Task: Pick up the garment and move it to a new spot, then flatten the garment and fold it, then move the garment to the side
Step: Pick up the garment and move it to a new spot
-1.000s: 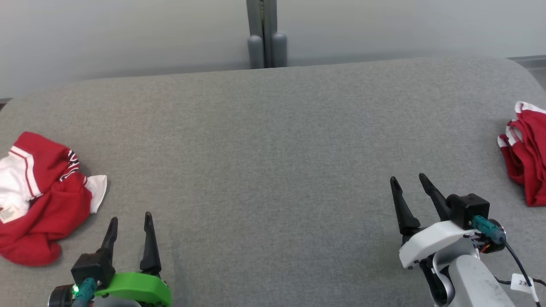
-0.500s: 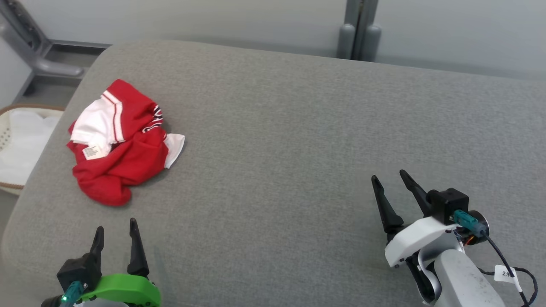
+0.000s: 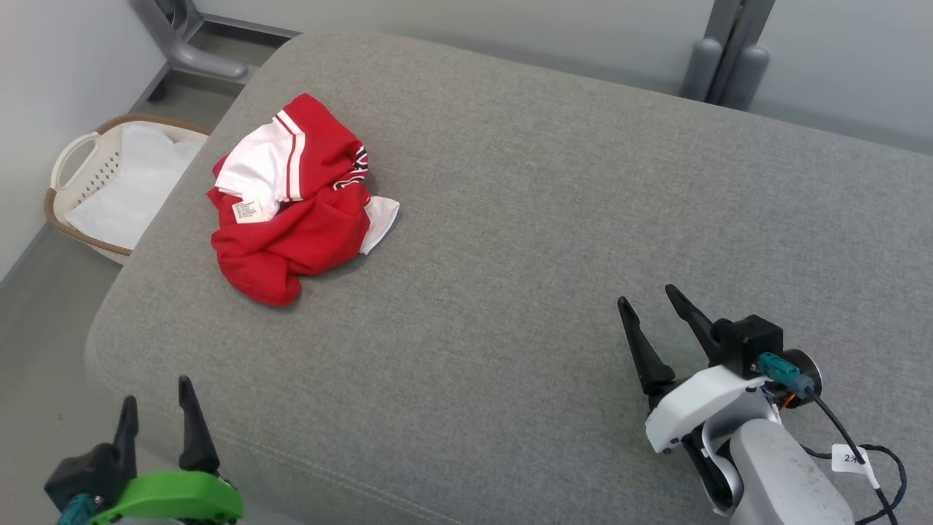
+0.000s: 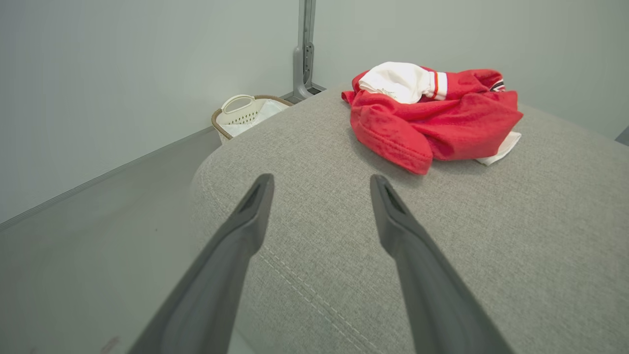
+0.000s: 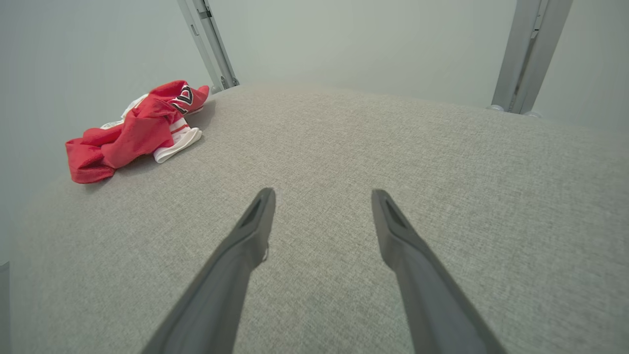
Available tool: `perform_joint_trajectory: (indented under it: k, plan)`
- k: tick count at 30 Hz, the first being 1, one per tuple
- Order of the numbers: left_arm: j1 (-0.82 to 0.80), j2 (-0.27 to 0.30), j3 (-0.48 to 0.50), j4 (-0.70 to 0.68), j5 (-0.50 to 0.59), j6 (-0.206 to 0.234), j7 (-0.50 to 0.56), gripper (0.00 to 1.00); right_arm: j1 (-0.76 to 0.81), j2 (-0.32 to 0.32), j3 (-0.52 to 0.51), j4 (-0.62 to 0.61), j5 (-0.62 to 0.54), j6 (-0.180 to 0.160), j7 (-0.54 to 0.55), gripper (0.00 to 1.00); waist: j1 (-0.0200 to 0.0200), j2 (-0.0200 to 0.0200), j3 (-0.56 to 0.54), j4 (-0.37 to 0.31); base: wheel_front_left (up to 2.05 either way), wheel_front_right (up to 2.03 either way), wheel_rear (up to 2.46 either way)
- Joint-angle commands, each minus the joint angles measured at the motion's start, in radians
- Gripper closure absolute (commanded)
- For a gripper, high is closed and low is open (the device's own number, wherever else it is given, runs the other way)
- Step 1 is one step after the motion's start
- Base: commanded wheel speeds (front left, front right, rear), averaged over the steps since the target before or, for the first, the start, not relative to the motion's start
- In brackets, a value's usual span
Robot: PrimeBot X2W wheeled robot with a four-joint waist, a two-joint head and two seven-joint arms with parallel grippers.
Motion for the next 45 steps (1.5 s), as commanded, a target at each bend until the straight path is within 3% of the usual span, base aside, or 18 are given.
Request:
perform_joint_trajectory:
  k: [1, 15, 26, 33, 36, 37, 38, 39, 45]
  plan:
    - [-0.034, 0.003, 0.012, -0.025, 0.010, -0.011, -0.001, 0.00, -0.018, -0.006, -0.004, -0.005, -0.009, -0.001, -0.002, 0.00, 0.0001, 0.0000, 0.030, -0.018, 0.00, 0.00, 0.00]
    - [-0.331, 0.012, 0.068, 0.067, 0.054, -0.071, -0.001, 0.00, -0.142, -0.006, 0.028, -0.067, -0.068, -0.001, -0.002, 0.00, 0.0001, 0.0000, 0.229, -0.144, 0.00, 0.00, 0.00]
    - [-0.610, 0.214, -0.099, 0.314, -0.126, -0.070, -0.001, 0.00, -0.224, -0.006, 0.093, -0.153, -0.063, -0.001, -0.002, 0.00, 0.0001, 0.0000, 0.358, -0.255, 0.00, 0.00, 0.00]
    - [-0.741, 0.316, -0.212, 0.546, -0.281, -0.069, 0.031, 0.00, -0.244, -0.005, 0.127, -0.189, -0.049, -0.001, -0.002, 0.00, 0.0001, 0.0000, 0.396, -0.314, 0.00, 0.00, 0.00]
    - [-0.770, 0.333, -0.257, 0.642, -0.333, -0.069, 0.088, 0.00, -0.245, -0.006, 0.130, -0.200, -0.048, -0.001, -0.002, 0.00, 0.0001, 0.0000, 0.401, -0.332, 0.00, 0.00, 0.00]
    - [-0.775, 0.335, -0.269, 0.661, -0.343, -0.069, 0.099, 0.09, -0.245, -0.006, 0.128, -0.202, -0.047, -0.001, -0.002, 0.00, 0.0001, 0.0000, 0.401, -0.335, 0.00, 0.00, 0.00]
    - [-0.782, 0.339, -0.286, 0.675, -0.350, -0.069, 0.101, 0.65, -0.242, -0.005, 0.124, -0.204, -0.046, -0.001, -0.002, 0.00, 0.0001, 0.0000, 0.400, -0.339, 0.00, 0.00, 0.00]
    - [-0.785, 0.342, -0.297, 0.691, -0.362, -0.069, 0.099, 1.00, -0.240, -0.005, 0.122, -0.204, -0.046, -0.001, -0.002, 0.00, 0.0001, 0.0000, 0.398, -0.341, 0.00, 0.00, 0.00]
    - [-0.809, 0.358, -0.335, 0.689, -0.391, -0.069, 0.013, 1.00, -0.217, -0.005, 0.102, -0.191, -0.037, -0.001, -0.002, 0.00, 0.0001, 0.0000, 0.361, -0.344, 0.00, 0.00, 0.00]
